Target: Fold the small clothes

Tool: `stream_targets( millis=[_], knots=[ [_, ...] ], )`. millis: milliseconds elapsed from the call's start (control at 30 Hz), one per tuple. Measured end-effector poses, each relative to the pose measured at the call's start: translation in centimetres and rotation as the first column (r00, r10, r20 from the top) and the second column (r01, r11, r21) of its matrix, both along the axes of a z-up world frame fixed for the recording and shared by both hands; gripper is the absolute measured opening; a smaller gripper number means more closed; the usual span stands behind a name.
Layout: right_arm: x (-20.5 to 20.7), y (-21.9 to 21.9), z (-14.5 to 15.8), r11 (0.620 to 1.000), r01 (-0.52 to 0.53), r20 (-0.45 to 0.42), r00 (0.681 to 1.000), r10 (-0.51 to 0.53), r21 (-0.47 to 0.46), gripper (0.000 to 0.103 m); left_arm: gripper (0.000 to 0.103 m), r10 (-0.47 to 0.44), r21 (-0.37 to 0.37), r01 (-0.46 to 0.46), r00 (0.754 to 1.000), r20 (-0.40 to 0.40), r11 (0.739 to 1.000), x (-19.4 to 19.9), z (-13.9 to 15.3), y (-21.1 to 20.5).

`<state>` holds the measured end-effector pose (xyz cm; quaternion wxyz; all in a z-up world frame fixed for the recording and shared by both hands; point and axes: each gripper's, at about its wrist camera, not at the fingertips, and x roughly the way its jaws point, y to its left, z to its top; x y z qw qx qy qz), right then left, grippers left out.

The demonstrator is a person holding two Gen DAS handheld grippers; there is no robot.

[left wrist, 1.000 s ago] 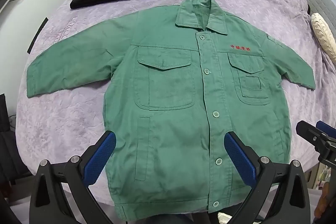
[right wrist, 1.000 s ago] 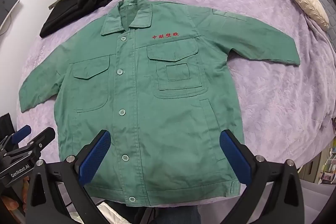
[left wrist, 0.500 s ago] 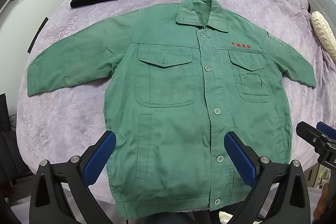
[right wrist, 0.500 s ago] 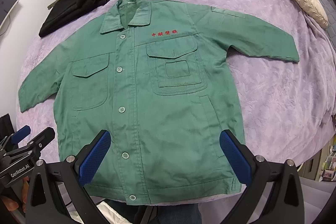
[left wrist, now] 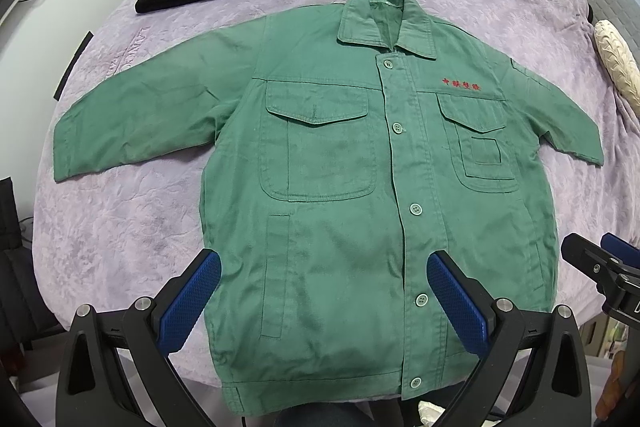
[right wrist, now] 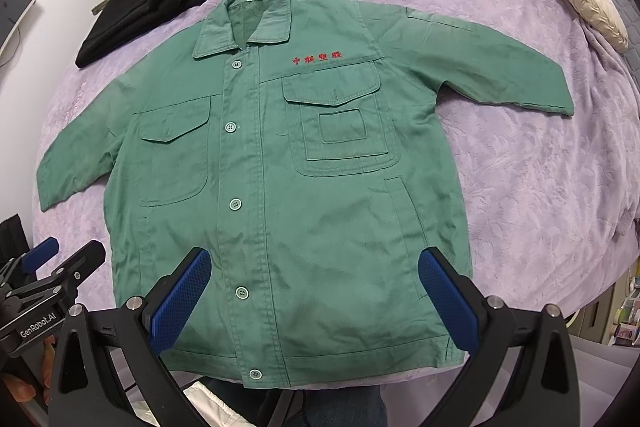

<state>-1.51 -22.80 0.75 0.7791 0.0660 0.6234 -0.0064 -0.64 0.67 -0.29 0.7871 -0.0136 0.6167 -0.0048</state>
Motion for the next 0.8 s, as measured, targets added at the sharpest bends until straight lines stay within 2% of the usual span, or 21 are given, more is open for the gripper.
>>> stream_targets(
  millis=[800],
  knots=[
    [0.0, 0.23, -0.12, 1.0, 0.0, -0.001, 1.0, 0.0, 0.001, 0.103, 0.103, 0.001, 0.004, -0.001, 1.0, 0.001, 1.0, -0.01, 0.19, 0.35]
  ],
)
